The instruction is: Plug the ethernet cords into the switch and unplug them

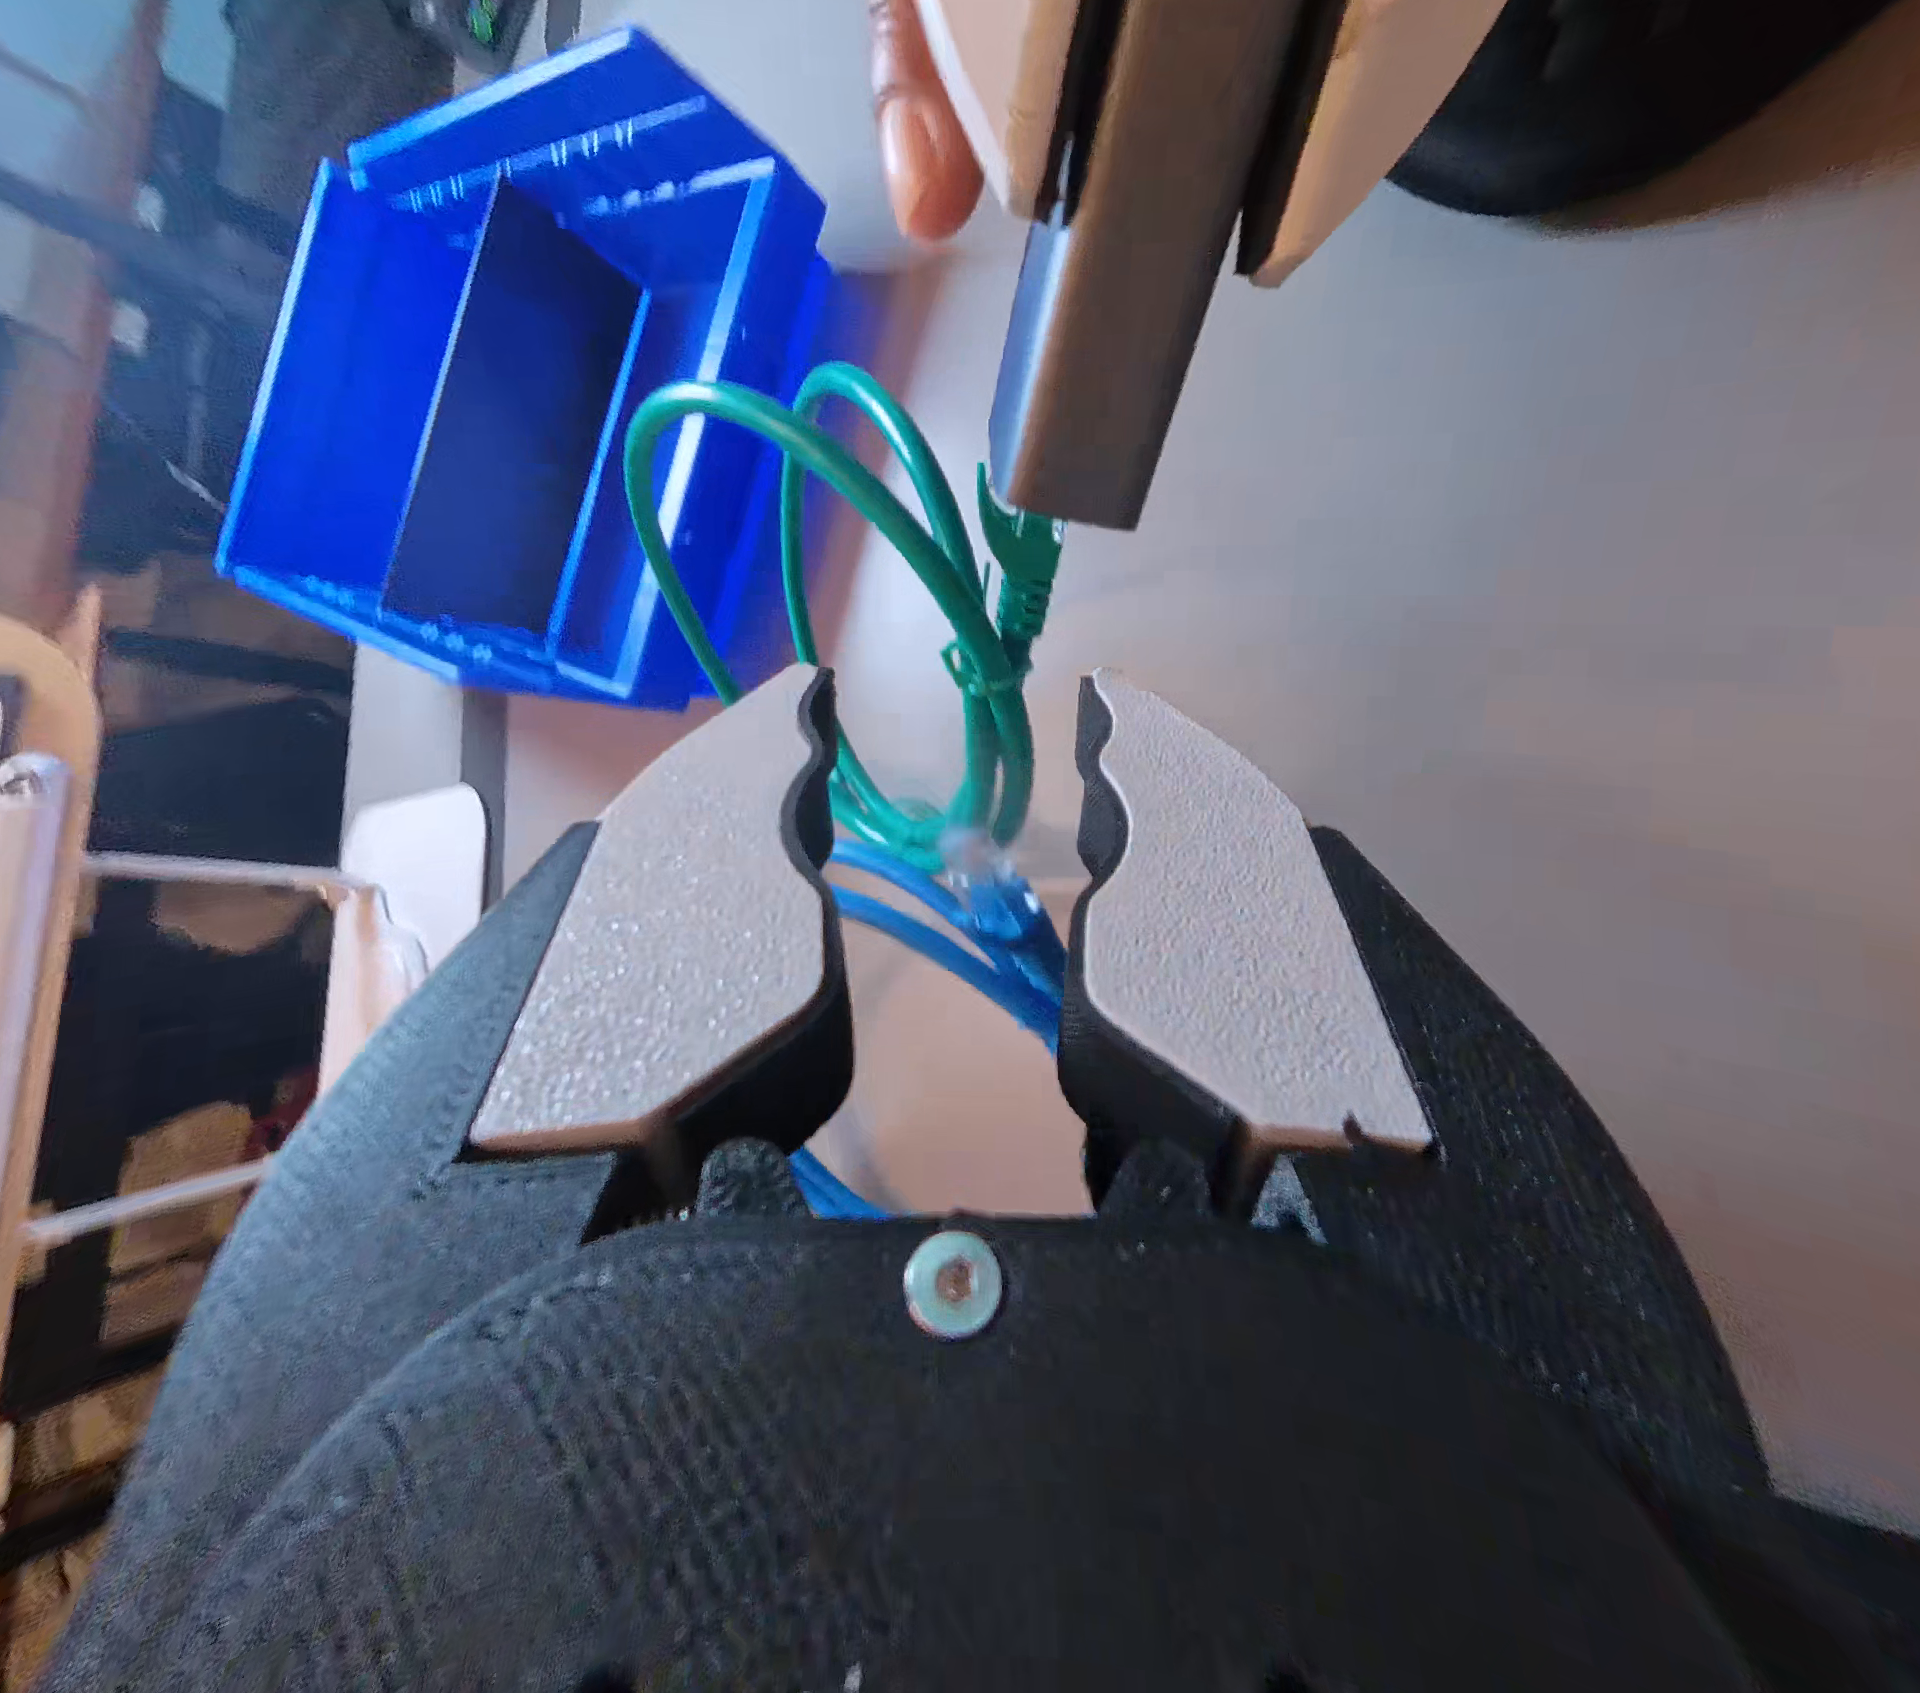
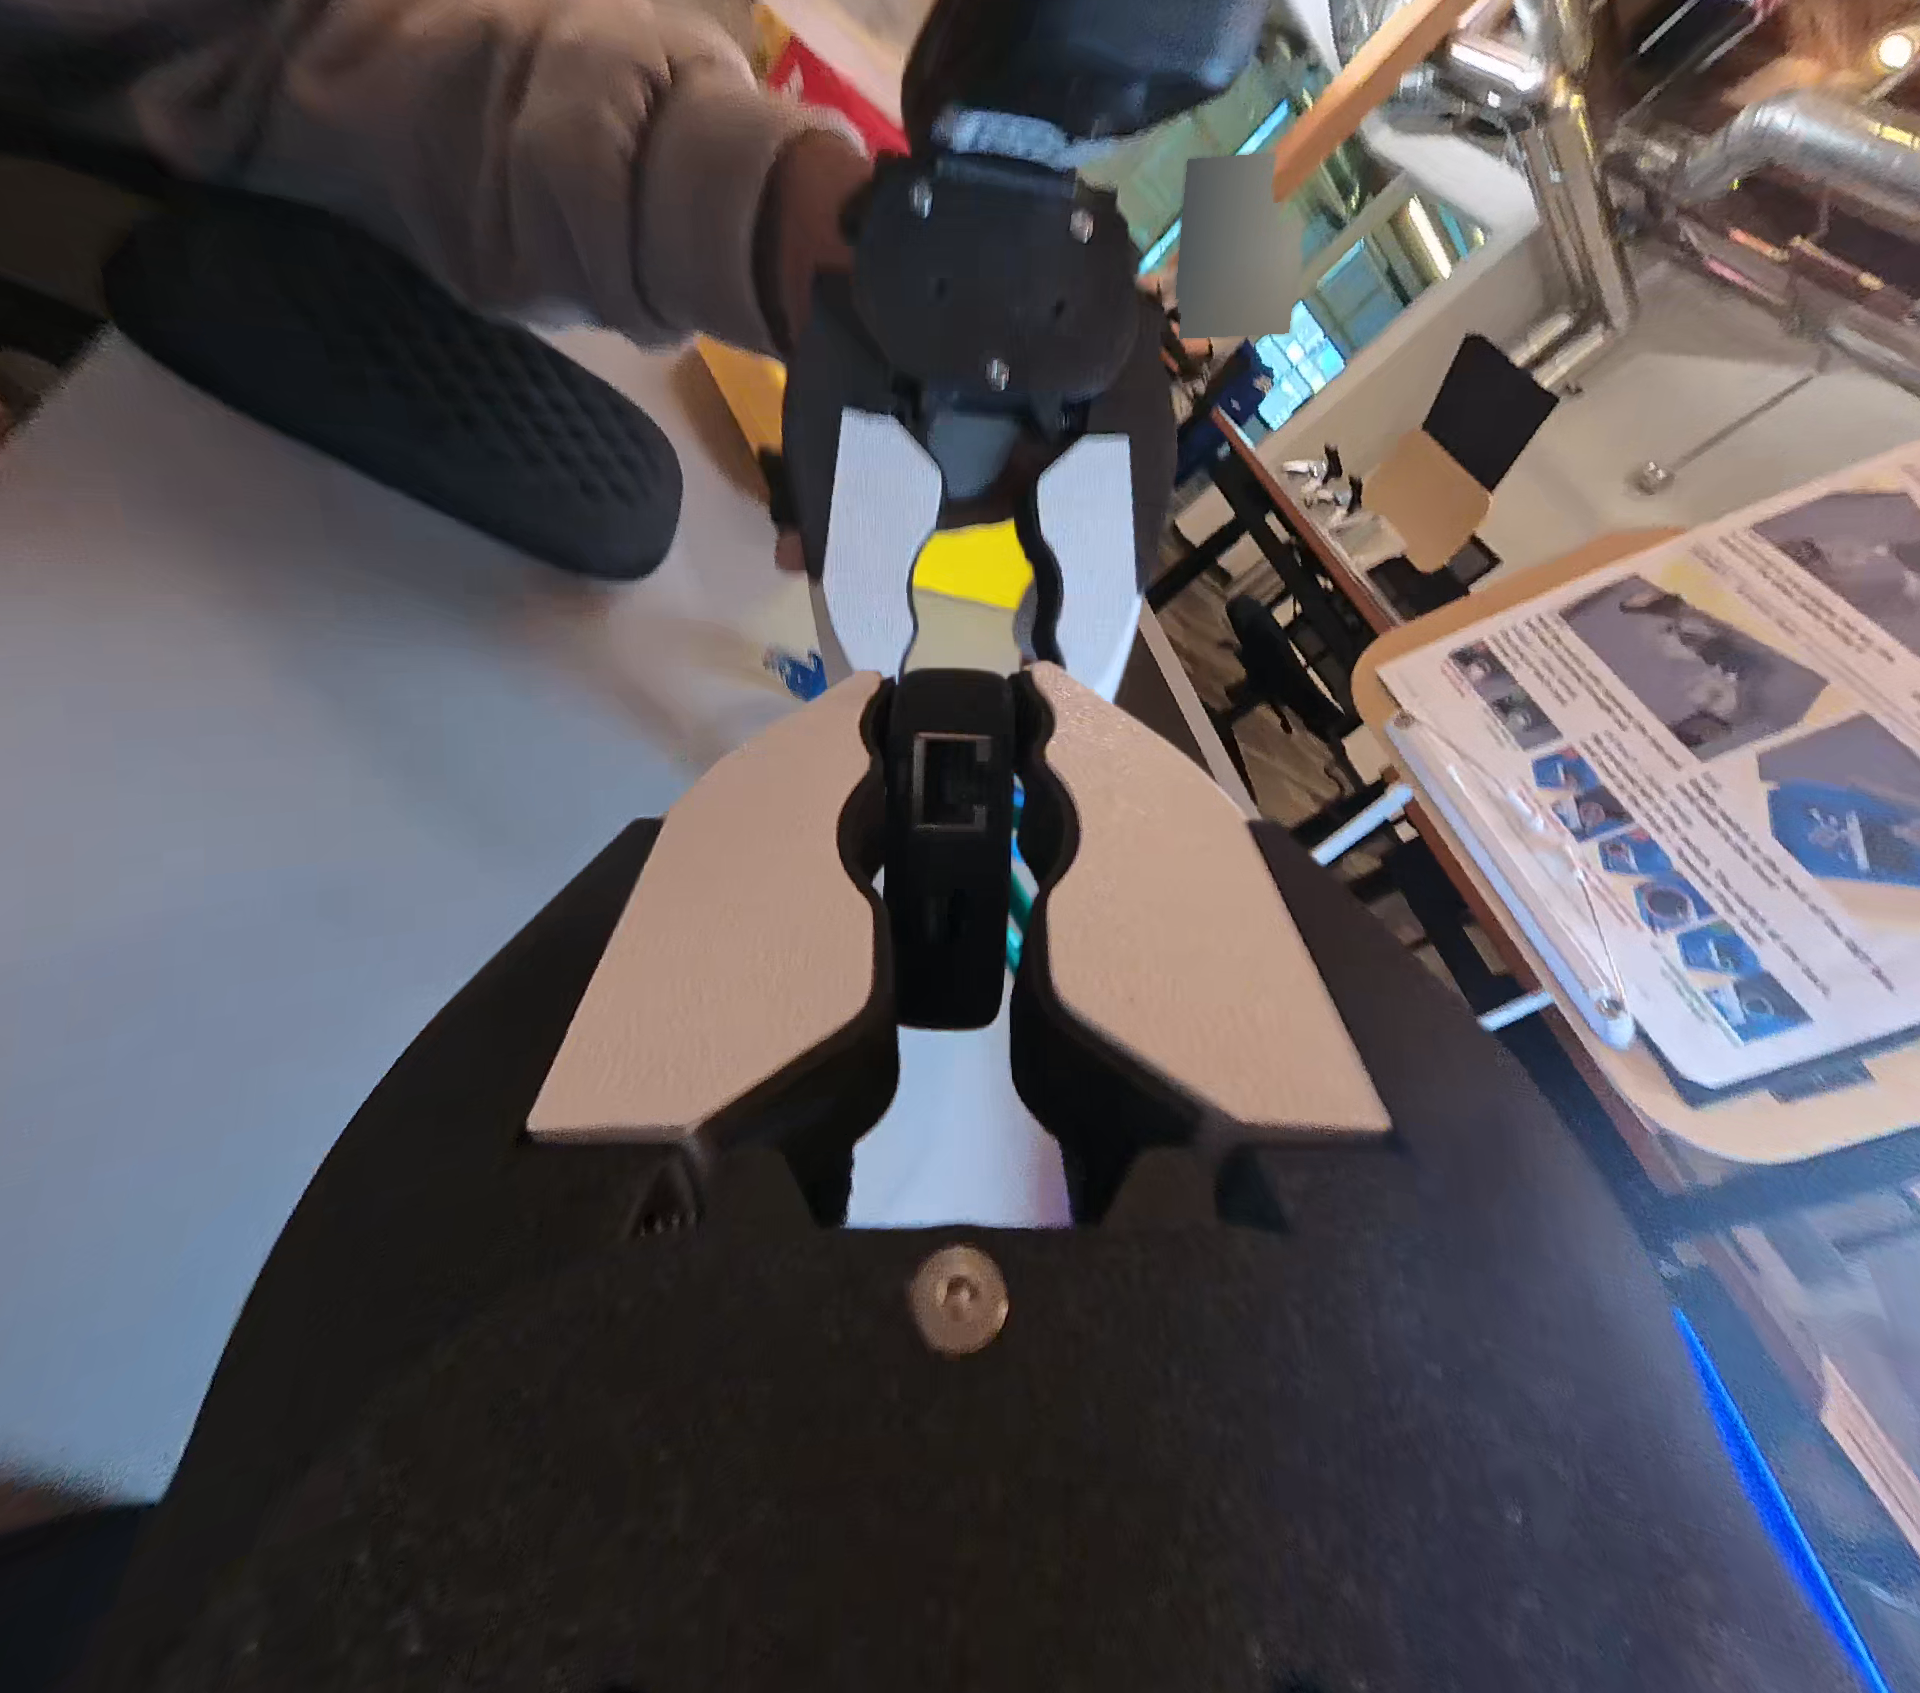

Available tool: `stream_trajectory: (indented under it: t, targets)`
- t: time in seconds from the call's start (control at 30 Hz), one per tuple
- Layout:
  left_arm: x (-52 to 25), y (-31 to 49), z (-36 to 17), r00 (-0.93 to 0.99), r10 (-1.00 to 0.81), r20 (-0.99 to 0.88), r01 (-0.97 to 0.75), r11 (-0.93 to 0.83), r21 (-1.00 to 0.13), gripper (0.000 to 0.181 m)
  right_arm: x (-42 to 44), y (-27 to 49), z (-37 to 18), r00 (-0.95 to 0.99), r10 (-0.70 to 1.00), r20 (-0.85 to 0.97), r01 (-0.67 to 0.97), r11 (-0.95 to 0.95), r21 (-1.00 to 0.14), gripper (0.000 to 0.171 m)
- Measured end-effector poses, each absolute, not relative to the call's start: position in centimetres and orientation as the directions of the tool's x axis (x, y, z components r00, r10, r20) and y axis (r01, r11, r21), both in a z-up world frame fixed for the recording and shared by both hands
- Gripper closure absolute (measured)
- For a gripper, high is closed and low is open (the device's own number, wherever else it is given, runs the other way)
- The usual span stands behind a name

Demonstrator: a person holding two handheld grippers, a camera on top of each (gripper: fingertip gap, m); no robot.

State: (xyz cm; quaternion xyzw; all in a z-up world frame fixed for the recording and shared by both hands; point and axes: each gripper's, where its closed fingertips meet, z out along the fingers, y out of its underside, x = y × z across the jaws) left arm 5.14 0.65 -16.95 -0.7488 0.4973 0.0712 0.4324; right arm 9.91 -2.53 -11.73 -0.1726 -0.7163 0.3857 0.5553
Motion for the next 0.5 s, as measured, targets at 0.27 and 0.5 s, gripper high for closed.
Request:
stream_trajectory:
  t: [0.27, 0.5]
  targets:
    - [6.6, 1.0, -17.4, 0.475, -0.714, -0.515, -0.757, -0.033, -0.652, 0.167, 10.5, -2.1, -10.9, -0.345, 0.734, 0.585, -0.183, 0.559, -0.809, 0.15]
    - [3.6, 0.5, -18.0, 0.559, -0.669, -0.49, -0.797, -0.27, -0.54, 0.168, 8.0, 2.9, -17.7, -0.305, 0.669, 0.678, 0.246, 0.743, -0.623, 0.149]
